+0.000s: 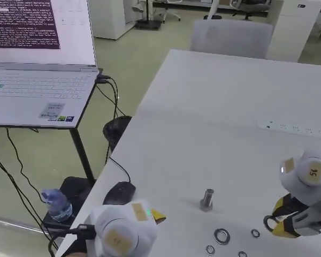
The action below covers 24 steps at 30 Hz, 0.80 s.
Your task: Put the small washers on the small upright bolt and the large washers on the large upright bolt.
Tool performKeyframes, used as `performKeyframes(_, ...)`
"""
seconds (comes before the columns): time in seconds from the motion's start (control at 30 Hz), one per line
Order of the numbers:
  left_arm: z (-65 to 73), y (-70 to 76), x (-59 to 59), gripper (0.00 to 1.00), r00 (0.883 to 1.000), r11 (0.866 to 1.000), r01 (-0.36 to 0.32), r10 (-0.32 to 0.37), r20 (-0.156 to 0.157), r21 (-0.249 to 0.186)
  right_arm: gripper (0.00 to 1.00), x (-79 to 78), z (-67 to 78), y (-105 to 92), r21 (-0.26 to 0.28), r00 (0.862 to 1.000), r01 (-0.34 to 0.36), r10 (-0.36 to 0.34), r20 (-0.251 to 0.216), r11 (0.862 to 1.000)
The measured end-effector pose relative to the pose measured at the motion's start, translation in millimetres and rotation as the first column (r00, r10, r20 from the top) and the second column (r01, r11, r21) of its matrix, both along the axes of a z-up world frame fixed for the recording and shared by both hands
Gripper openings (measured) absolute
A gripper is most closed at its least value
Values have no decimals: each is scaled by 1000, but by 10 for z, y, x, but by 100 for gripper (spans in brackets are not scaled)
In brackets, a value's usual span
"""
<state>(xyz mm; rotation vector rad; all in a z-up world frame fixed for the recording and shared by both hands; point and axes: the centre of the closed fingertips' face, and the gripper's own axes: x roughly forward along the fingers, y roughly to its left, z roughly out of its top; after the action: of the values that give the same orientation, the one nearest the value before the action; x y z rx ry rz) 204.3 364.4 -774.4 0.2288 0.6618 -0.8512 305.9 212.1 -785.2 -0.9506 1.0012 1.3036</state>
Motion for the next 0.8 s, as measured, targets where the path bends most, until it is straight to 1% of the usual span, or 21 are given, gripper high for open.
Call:
performKeyframes(0.2, -5, 10, 13, 73, 1000, 1000, -1, 1, 1, -6, 22, 107, 138, 144, 9, 1000, -6, 5, 11, 1000)
performKeyframes(0.3, -21, 21, 17, 74, 1000, 1000, -2, 2, 0, -4, 22, 176, 168, 221, 9, 1000, -10, 10, 20, 1000)
performKeyframes(0.47, -38, 14, 5, 74, 1000, 1000, 6, -6, -2, -4, 22, 264, 172, 337, 16, 1000, -8, 8, 21, 1000)
performKeyframes(0.57, -34, -26, -16, 75, 1000, 1000, 18, -18, -2, -17, 22, 294, 176, 389, 16, 1000, -15, 14, 28, 1000)
performKeyframes(0.63, -49, -23, -16, 75, 1000, 1000, 18, -18, -2, -7, 22, 294, 176, 435, 16, 1000, -19, 18, 22, 1000)
performKeyframes(0.67, -51, -24, -17, 75, 1000, 1000, 19, -19, -1, -6, 22, 289, 178, 459, 9, 999, -27, 27, 27, 1000)
performKeyframes(0.8, -59, -32, -28, 74, 1000, 1000, 17, -17, -5, -10, 22, 292, 189, 566, 14, 999, -30, 29, 20, 999)
